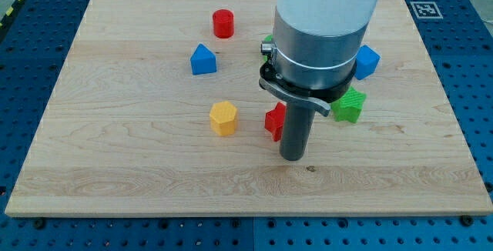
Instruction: Place the red star to the left of the green star
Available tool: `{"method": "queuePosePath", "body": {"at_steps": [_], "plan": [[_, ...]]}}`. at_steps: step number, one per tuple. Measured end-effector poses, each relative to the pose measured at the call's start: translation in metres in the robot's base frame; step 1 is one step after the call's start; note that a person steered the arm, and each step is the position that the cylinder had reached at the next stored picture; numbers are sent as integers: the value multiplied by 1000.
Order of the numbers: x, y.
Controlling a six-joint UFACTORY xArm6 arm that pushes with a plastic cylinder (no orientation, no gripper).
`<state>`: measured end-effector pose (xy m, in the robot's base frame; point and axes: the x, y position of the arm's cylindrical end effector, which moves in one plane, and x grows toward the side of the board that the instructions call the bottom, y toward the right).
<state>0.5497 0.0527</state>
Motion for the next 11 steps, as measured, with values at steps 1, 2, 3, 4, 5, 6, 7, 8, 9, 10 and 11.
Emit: {"method": "queuePosePath", "body": {"at_steps": [1, 2, 3, 4, 5, 6, 7, 8, 9, 10, 11], "plan": [[-7, -29], [-13, -54], [-13, -53], [-17, -48], [-30, -37], [-32, -14], [-32, 7], [-32, 19], [-32, 40], [-36, 57], [-53, 57]]}}
